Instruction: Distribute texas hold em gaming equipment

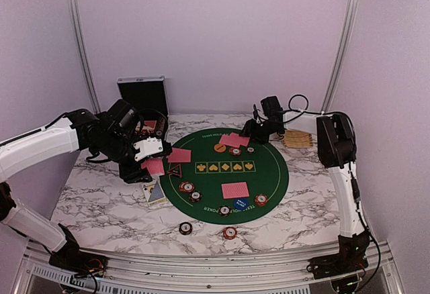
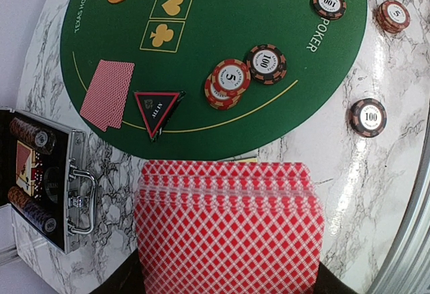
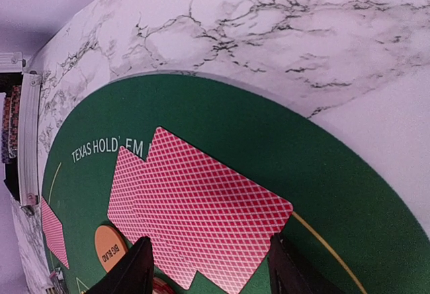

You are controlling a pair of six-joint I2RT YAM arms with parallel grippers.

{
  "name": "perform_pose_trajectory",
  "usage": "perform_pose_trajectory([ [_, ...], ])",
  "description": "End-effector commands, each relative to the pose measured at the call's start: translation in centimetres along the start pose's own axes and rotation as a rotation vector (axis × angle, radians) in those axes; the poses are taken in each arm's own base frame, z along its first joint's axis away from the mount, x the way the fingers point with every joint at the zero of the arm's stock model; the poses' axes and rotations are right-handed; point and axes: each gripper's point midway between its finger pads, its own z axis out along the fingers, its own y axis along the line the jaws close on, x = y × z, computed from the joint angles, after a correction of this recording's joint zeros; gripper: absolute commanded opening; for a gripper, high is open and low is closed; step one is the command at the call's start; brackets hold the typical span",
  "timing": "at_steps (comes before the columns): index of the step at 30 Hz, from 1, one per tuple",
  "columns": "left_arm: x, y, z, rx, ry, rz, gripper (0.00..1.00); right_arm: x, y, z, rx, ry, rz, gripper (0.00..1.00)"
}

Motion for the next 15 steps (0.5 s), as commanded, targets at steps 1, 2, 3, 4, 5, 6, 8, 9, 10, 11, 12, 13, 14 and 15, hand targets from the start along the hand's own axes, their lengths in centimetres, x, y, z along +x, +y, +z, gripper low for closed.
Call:
perform_pose_trajectory([
  [1, -0.2, -0.1, -0.9, -0.008, -0.023, 0.003, 0.0, 2.2, 1.0, 2.3, -0.025, 0.05, 0.01, 0.57],
  [2, -0.2, -0.1, -0.9, -0.007, -0.023, 0.002, 0.0, 2.3, 1.4, 2.5, -0.034, 0.051, 0.008, 0.57],
  [3, -0.2, -0.1, -0.9, -0.007, -0.023, 0.003, 0.0, 2.3, 1.8, 2.7, -0.045, 0.053, 0.009, 0.57],
  [4, -0.2, -0.1, -0.9, -0.007, -0.023, 0.003, 0.0, 2.3, 2.1, 2.8, -0.056, 0.054, 0.011, 0.57],
  [5, -0.2, -0.1, -0.9, -0.007, -0.023, 0.002, 0.0, 2.4, 2.4, 2.9, -0.062, 0.056, 0.009, 0.57],
  [6, -0.2, -0.1, -0.9, -0.007, -0.023, 0.001, 0.0, 2.4, 2.7, 2.9, -0.067, 0.055, 0.005, 0.57],
  [8, -0.2, 0.0, -0.9, -0.01, -0.024, 0.002, 0.0, 2.1, 3.2, 2.8, -0.075, 0.049, -0.002, 0.57],
  [9, -0.2, -0.1, -1.0, -0.01, -0.024, 0.003, 0.0, 1.9, 3.4, 2.6, -0.076, 0.045, -0.005, 0.57],
  [10, -0.2, -0.1, -1.0, -0.011, -0.023, 0.003, 0.0, 1.6, 3.6, 2.4, -0.074, 0.038, -0.01, 0.57],
  [11, -0.1, -0.1, -1.0, -0.011, -0.024, 0.003, 0.0, 1.2, 3.7, 2.0, -0.072, 0.029, -0.016, 0.57],
  [12, -0.1, -0.1, -1.0, -0.011, -0.023, 0.002, 0.0, 0.7, 3.9, 1.5, -0.07, 0.017, -0.022, 0.57],
  [13, -0.1, -0.1, -0.9, -0.01, -0.022, 0.002, 0.0, 0.3, 4.1, 0.9, -0.069, 0.005, -0.029, 0.57],
  [14, -0.1, -0.1, -0.9, -0.01, -0.021, 0.002, 0.0, -0.1, 4.3, 0.3, -0.066, -0.007, -0.033, 0.57],
  [15, -0.2, -0.1, -1.0, -0.011, -0.023, 0.001, 0.0, -0.5, 4.6, -0.4, -0.065, -0.022, -0.039, 0.57],
])
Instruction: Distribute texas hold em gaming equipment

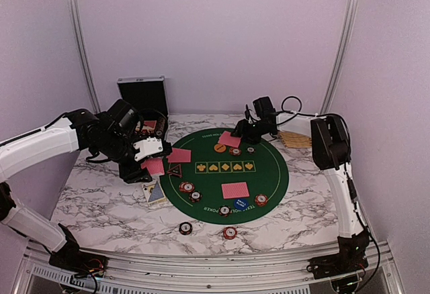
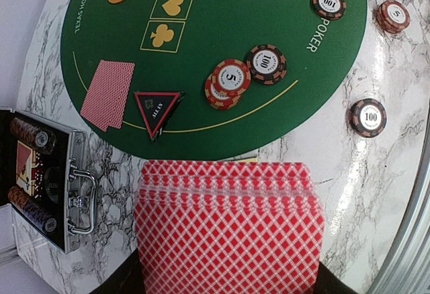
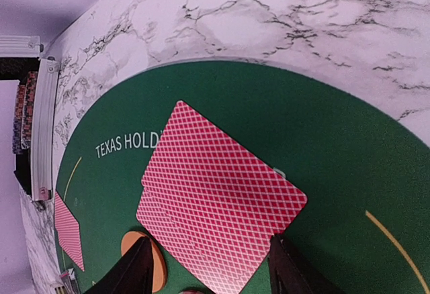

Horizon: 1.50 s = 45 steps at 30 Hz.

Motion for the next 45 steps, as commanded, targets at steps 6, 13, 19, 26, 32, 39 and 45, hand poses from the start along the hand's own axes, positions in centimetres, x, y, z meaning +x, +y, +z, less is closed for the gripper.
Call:
perform_pose_trajectory([
  [6, -0.4, 0.0, -1.0, -0.011, -0.029, 0.002, 0.0, -2.0, 5.0, -6.6, -0.035, -0.115, -0.08, 0.68],
  [13, -0.7, 0.1, -1.1, -0.01, -0.035, 0.0, 0.0, 4.5, 12.9, -10.8, -0.249, -0.055, -0.134, 0.8],
  [19, -0.8, 0.1, -1.1, -0.004, -0.04, 0.001, 0.0, 14.5, 19.0, -11.8, -0.464, 0.145, -0.128, 0.87],
  [26, -1.3, 0.1, -1.2, 0.001, -0.053, 0.001, 0.0, 19.4, 24.9, -13.4, -0.667, 0.228, -0.115, 0.88],
  [32, -1.6, 0.3, -1.4, -0.002, -0.06, -0.002, 0.0, 21.4, 27.4, -12.9, -0.741, 0.284, -0.114, 0.88],
  [39, -1.9, 0.4, -1.6, 0.0, -0.072, -0.002, 0.0, 23.3, 29.3, -12.0, -0.803, 0.338, -0.098, 0.88],
  [45, -2.1, 0.4, -1.6, 0.001, -0.075, -0.001, 0.0, 24.2, 31.0, -11.6, -0.838, 0.363, -0.112, 0.87],
])
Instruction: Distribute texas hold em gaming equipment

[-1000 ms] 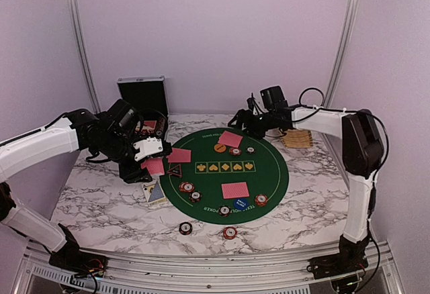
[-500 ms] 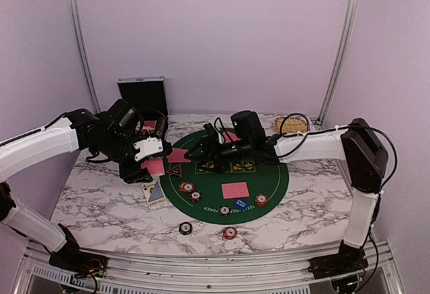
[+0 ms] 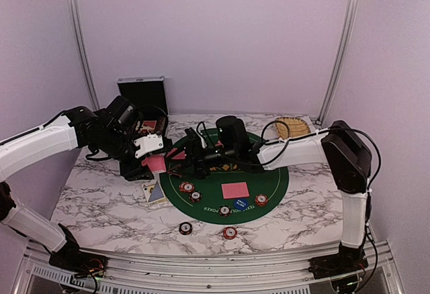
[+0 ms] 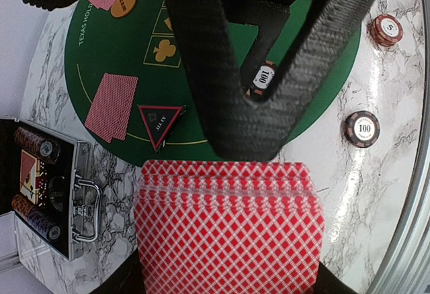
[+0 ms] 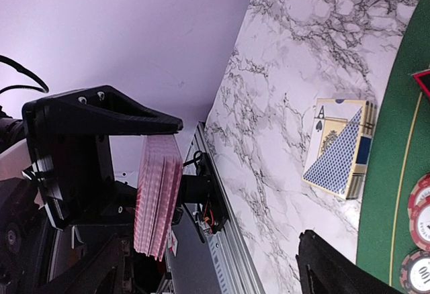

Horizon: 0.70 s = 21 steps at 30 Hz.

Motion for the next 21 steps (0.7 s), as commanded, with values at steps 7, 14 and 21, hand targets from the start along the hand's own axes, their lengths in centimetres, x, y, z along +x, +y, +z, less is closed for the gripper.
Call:
perform_pose_trajectory([
  [7, -1.1, 0.3, -1.1, -0.006, -0.04, 0.001, 0.0, -0.3, 3.7, 2.6, -0.113, 0.027, -0.05, 0.86],
  [14, -1.1, 0.3, -1.2, -0.007, -0.043, 0.001, 0.0, 0.6, 3.4, 4.8, -0.139, 0.073, -0.028, 0.84],
  [21, -1.0, 0.1, -1.0, 0.0, -0.042, 0.004, 0.0, 0.5, 3.9, 6.3, -0.169, 0.089, -0.028, 0.83],
])
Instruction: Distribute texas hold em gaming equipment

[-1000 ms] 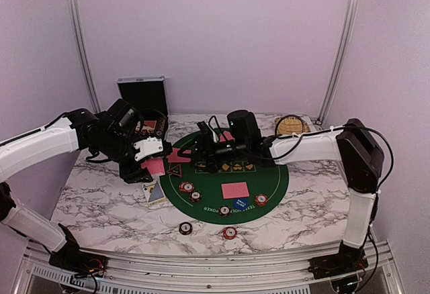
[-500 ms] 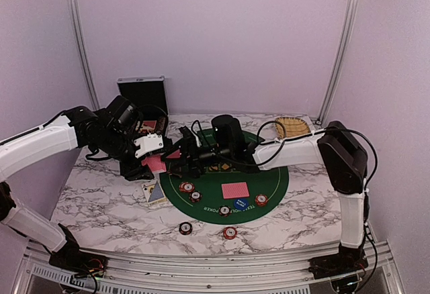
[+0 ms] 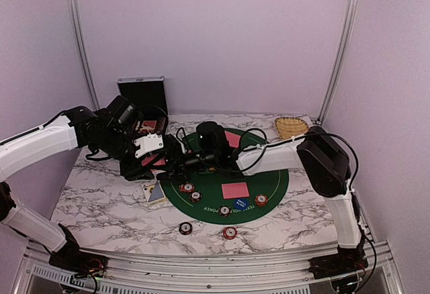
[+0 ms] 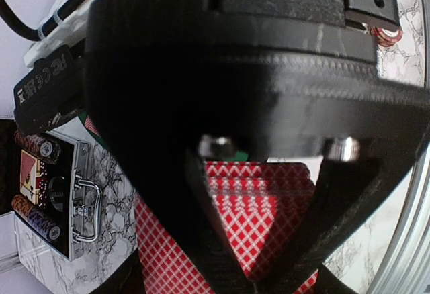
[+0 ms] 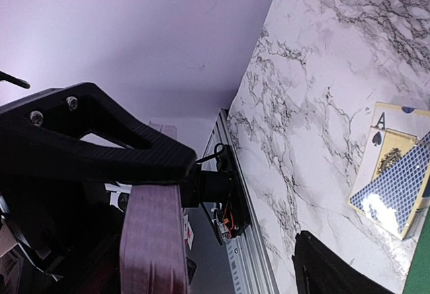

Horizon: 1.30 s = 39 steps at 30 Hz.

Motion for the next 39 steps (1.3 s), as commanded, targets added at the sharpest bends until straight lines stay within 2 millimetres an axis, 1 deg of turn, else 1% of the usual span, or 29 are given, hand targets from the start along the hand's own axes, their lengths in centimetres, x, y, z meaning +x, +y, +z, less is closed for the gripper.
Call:
perform_pose_trajectory([
  [1, -0.9, 0.1, -1.0, 0.0, -0.038, 0.003, 0.0, -0.8, 2.7, 1.1, -0.072, 0.002, -0.046, 0.83],
  [8, -0.8, -0.1, -0.8, 0.007, -0.035, 0.004, 0.0, -1.3, 2.3, 2.2, -0.088, 0.011, -0.032, 0.83],
  [13, -0.6, -0.1, -0.9, 0.002, -0.032, 0.005, 0.0, -1.1, 0.8, 2.5, -0.049, 0.027, -0.008, 0.81],
  [14, -0.6, -0.1, -0.9, 0.001, -0.031, 0.006, 0.0, -1.0, 0.3, 2.4, -0.033, 0.031, 0.002, 0.79],
  [18, -0.5, -0.1, -0.9, 0.001, -0.031, 0.007, 0.0, -1.3, -0.8, 1.3, 0.002, 0.013, 0.024, 0.76],
  [21, -0.5, -0.1, -0.9, 0.001, -0.031, 0.007, 0.0, -1.9, -1.3, -0.1, 0.045, -0.014, 0.021, 0.72],
  [25, -0.6, -0.1, -1.0, -0.002, -0.033, 0.006, 0.0, -2.3, -1.5, -1.8, 0.07, -0.041, 0.017, 0.67],
  [29, -0.5, -0.1, -0.9, 0.0, -0.031, 0.006, 0.0, -2.1, -1.3, -2.7, 0.077, -0.05, 0.01, 0.62],
  [32, -0.5, -0.1, -0.9, -0.001, -0.03, 0.005, 0.0, -2.0, -1.1, -3.1, 0.076, -0.051, 0.008, 0.57],
  [34, -0.4, -0.1, -0.9, -0.002, -0.029, 0.005, 0.0, -2.0, -0.7, -3.3, 0.073, -0.053, 0.0, 0.51],
  [39, -0.4, -0.1, -0.8, -0.003, -0.025, 0.004, 0.0, -2.4, 0.9, -4.0, 0.058, -0.074, -0.026, 0.32],
])
